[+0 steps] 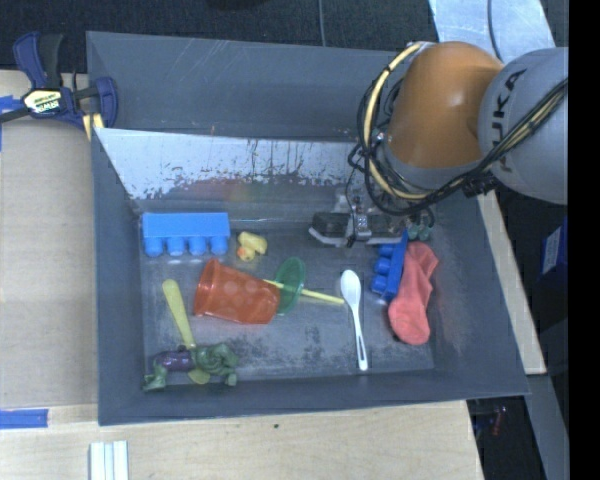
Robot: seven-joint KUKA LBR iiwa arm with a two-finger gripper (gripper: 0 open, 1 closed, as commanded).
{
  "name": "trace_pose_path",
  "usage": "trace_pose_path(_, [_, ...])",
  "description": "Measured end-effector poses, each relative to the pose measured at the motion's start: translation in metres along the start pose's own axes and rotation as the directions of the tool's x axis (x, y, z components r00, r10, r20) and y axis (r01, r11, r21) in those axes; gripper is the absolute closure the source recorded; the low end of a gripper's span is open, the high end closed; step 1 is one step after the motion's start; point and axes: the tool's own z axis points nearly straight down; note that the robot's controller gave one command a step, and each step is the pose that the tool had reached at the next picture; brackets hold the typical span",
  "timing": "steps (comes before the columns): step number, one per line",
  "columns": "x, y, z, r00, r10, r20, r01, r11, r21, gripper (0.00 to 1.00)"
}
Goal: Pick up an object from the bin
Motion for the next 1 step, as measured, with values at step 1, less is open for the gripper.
trace_pose_path(1, [0.0004,-0.0129,-0.0755,1.000,-0.021,-0.002,0.021,1.000,0.000,1.00])
